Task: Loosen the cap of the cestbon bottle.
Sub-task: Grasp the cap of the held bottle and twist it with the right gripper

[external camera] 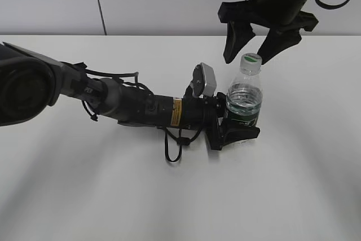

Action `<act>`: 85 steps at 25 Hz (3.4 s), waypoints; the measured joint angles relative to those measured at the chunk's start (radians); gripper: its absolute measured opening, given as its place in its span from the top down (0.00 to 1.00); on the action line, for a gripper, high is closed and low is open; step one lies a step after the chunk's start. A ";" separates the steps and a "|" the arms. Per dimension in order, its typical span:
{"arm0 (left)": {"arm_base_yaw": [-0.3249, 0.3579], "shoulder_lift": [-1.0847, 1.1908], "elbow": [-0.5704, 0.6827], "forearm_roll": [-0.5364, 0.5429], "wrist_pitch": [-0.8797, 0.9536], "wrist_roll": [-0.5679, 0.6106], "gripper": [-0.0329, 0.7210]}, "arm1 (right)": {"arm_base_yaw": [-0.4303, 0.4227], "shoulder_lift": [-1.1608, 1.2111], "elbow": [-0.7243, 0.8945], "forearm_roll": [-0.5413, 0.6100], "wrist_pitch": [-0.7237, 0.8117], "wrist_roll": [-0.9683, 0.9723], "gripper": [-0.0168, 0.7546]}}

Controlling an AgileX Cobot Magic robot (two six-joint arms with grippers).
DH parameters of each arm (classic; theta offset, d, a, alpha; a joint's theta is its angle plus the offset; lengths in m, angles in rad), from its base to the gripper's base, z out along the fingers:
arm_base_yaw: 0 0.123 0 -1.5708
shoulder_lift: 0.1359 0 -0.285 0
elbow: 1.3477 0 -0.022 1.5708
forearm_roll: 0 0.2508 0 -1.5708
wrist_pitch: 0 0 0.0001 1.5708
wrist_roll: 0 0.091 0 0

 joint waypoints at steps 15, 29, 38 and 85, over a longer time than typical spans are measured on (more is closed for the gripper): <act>0.000 0.000 0.000 0.000 0.000 0.000 0.29 | 0.000 0.000 0.000 -0.057 0.019 0.000 0.51; 0.000 0.000 0.000 0.000 0.000 0.001 0.29 | 0.000 0.000 0.000 -0.058 0.026 -0.278 0.59; 0.000 0.000 0.000 0.000 0.001 0.005 0.29 | 0.000 0.000 -0.002 -0.051 0.029 -0.772 0.59; 0.000 0.000 0.000 -0.001 0.000 -0.003 0.29 | 0.000 0.003 -0.001 -0.059 0.027 -0.005 0.59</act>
